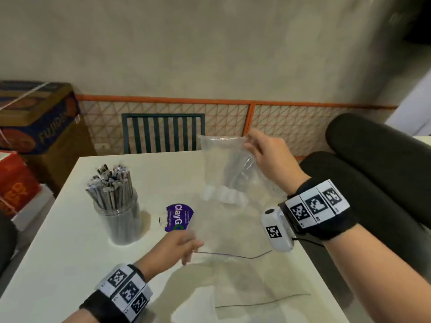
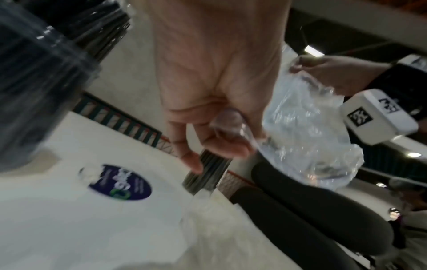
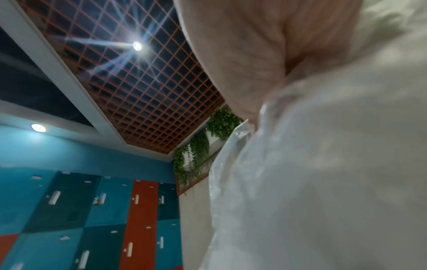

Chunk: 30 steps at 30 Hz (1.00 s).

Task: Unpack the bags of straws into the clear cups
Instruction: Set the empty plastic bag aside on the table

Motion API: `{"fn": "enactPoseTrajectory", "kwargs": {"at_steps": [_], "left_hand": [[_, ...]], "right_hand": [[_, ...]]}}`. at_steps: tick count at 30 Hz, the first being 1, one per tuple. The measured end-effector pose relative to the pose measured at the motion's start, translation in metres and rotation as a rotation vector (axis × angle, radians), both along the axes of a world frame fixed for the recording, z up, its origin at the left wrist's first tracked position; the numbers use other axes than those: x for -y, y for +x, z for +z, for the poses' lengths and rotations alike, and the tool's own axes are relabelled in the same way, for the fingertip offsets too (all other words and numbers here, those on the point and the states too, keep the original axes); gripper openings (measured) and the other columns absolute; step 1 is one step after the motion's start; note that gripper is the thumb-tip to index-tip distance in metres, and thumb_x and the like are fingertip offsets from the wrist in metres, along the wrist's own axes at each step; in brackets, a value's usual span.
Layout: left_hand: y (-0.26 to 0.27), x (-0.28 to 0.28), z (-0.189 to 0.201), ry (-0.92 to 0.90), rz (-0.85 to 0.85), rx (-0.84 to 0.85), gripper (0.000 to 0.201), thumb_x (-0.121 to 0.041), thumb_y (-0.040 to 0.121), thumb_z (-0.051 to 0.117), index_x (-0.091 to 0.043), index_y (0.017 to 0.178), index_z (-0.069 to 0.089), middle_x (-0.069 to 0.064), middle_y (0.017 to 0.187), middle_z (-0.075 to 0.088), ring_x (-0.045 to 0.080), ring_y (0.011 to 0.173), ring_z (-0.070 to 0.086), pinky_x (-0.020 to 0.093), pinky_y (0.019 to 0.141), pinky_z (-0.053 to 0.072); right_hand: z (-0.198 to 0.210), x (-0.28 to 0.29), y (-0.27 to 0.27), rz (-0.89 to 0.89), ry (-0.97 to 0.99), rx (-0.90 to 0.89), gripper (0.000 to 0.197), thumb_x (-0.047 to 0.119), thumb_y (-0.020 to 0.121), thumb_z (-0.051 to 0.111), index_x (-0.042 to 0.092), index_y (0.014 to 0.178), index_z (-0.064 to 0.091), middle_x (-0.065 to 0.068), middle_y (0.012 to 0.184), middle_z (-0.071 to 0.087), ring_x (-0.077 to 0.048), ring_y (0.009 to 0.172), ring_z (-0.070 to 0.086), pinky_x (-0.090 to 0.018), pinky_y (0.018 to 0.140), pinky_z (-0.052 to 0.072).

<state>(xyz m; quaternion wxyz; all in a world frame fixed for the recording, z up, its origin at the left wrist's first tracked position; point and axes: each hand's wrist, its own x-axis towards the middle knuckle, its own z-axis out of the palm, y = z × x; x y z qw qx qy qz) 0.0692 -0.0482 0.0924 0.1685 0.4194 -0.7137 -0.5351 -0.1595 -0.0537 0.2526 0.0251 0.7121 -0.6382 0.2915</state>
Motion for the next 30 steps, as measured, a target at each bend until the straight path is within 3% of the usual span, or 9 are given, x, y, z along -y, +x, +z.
{"fn": "enactPoseTrajectory", "kwargs": {"at_steps": [3,6,9,14,17,20,24,27,30], "left_hand": [[-0.004,-0.001,-0.004,-0.018,0.046,0.017,0.023,-0.04,0.08,0.067,-0.02,0.09,0.062,-0.007,0.087,0.061,-0.009,0.073,0.056,0.016,0.074,0.043],[-0.03,0.005,0.013,0.023,0.053,-0.056,0.072,-0.047,0.075,0.069,-0.039,0.133,0.029,-0.021,0.123,0.044,0.0,0.113,0.046,0.015,0.084,0.037],[-0.064,0.008,0.036,-0.013,0.126,-0.254,0.044,-0.036,0.085,0.063,-0.027,0.125,0.049,-0.011,0.122,0.059,0.009,0.118,0.053,0.014,0.084,0.045],[-0.081,0.004,0.042,0.015,0.288,-0.451,0.02,-0.046,0.079,0.059,-0.03,0.089,0.066,-0.001,0.101,0.067,0.015,0.106,0.06,0.053,0.097,0.046],[-0.096,0.001,0.038,0.072,0.329,-0.549,0.011,-0.04,0.08,0.059,-0.031,0.083,0.065,0.0,0.094,0.066,0.019,0.103,0.06,0.058,0.093,0.047],[-0.114,-0.006,0.042,0.184,0.285,-0.639,0.009,-0.022,0.092,0.051,-0.02,0.09,0.059,-0.005,0.083,0.063,0.013,0.085,0.065,0.05,0.073,0.058],[-0.118,0.0,0.037,0.008,0.476,-0.561,0.012,-0.019,0.095,0.049,-0.02,0.086,0.057,-0.002,0.082,0.056,0.015,0.074,0.054,0.022,0.042,0.05],[-0.119,0.004,0.027,0.13,0.559,-0.538,0.016,-0.031,0.091,0.054,-0.017,0.098,0.056,0.001,0.091,0.059,0.013,0.076,0.057,0.025,0.051,0.054],[-0.117,-0.004,0.009,0.381,0.366,-0.266,0.045,-0.048,0.085,0.055,-0.015,0.115,0.047,0.004,0.103,0.065,0.018,0.089,0.066,0.037,0.07,0.056]], "right_hand": [[-0.009,-0.007,-0.019,-0.018,0.02,-0.061,0.019,0.023,0.096,0.048,0.009,0.106,0.056,-0.002,0.088,0.064,-0.018,0.076,0.061,-0.035,0.071,0.052],[-0.022,-0.014,-0.021,0.124,0.099,-0.025,0.016,0.023,0.095,0.051,0.008,0.098,0.058,0.009,0.075,0.06,0.003,0.061,0.051,-0.016,0.062,0.041],[-0.021,-0.024,-0.02,0.192,0.089,0.071,0.021,0.027,0.09,0.059,0.009,0.099,0.064,0.019,0.067,0.051,0.011,0.062,0.052,-0.007,0.062,0.041],[-0.026,-0.065,-0.076,-0.139,-0.141,0.421,0.083,0.053,0.077,0.061,0.018,0.145,0.03,-0.006,0.141,0.039,-0.013,0.128,0.039,-0.029,0.104,0.032],[-0.072,-0.086,-0.085,-0.185,0.182,0.797,0.106,0.068,0.061,0.062,0.026,0.149,0.019,0.003,0.151,0.031,-0.008,0.134,0.032,-0.031,0.109,0.028],[-0.118,-0.086,-0.082,-0.085,0.364,0.73,0.06,0.058,0.077,0.062,0.018,0.122,0.057,-0.002,0.124,0.062,-0.016,0.113,0.059,-0.044,0.101,0.046],[-0.124,-0.088,-0.098,-0.247,0.183,0.806,0.022,0.021,0.094,0.054,0.001,0.094,0.062,-0.013,0.078,0.064,-0.014,0.057,0.063,-0.026,0.06,0.052],[-0.128,-0.093,-0.106,-0.306,0.18,0.847,0.023,0.021,0.096,0.048,0.001,0.1,0.059,-0.027,0.083,0.061,-0.033,0.063,0.057,-0.019,0.051,0.047],[-0.133,-0.092,-0.11,-0.307,0.267,0.911,0.026,0.025,0.099,0.04,0.011,0.086,0.058,-0.013,0.07,0.055,-0.016,0.057,0.054,-0.026,0.053,0.047]]}}
